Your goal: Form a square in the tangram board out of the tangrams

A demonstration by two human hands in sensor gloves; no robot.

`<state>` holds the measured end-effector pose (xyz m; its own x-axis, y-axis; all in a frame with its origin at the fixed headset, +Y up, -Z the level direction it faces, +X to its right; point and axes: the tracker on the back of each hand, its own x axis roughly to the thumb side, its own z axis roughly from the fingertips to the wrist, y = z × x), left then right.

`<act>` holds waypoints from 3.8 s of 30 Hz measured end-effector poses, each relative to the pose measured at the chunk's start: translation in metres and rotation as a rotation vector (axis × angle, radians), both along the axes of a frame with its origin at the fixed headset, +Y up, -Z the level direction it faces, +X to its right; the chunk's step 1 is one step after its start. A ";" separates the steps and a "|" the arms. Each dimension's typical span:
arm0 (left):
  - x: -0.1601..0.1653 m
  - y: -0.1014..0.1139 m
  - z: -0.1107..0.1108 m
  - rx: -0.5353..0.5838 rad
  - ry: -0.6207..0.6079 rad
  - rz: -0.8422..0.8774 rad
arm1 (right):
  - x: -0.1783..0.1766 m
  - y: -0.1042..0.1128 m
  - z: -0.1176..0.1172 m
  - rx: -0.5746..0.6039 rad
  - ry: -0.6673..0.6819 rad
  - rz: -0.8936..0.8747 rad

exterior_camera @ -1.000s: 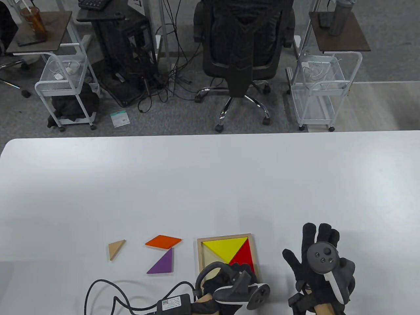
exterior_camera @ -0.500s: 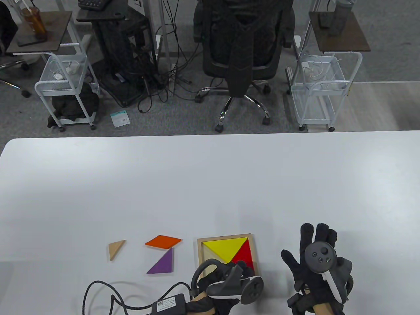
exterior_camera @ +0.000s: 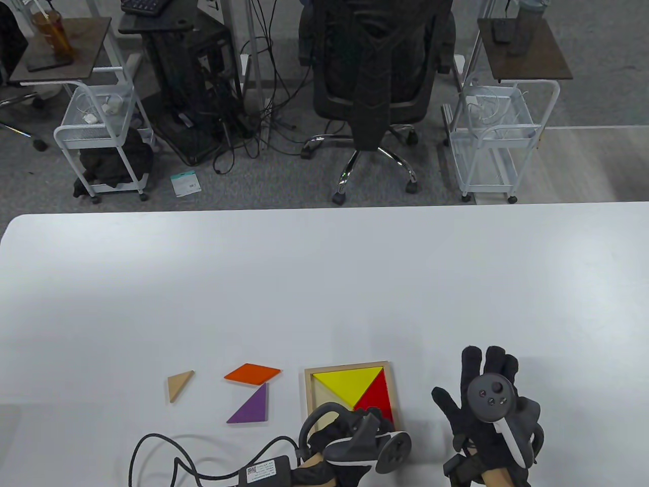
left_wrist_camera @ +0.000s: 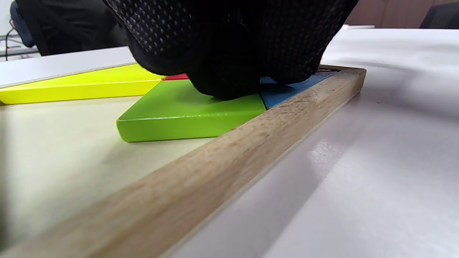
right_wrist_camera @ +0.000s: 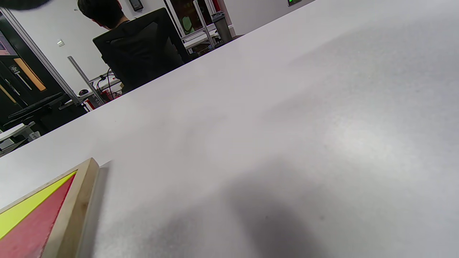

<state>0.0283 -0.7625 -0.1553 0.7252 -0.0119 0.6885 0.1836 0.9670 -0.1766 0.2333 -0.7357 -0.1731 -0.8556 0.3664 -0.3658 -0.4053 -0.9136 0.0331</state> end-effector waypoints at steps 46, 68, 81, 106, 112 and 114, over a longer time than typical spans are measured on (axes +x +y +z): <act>-0.323 -0.016 -0.101 -0.241 1.109 -0.120 | 0.000 -0.003 -0.001 -0.025 -0.002 0.007; -0.217 0.016 -0.035 0.068 0.667 0.214 | -0.005 -0.005 -0.001 -0.021 0.026 0.028; -0.179 -0.002 -0.029 -0.623 0.414 1.075 | -0.034 -0.015 -0.002 0.000 0.287 -0.194; -0.135 -0.022 0.002 -0.728 0.447 1.339 | -0.115 -0.010 0.019 0.182 0.464 -0.507; -0.134 -0.011 0.005 -0.597 0.417 1.254 | -0.108 -0.018 0.013 0.117 0.440 -0.660; -0.133 -0.006 0.006 -0.544 0.389 1.221 | -0.106 -0.019 0.011 0.103 0.429 -0.698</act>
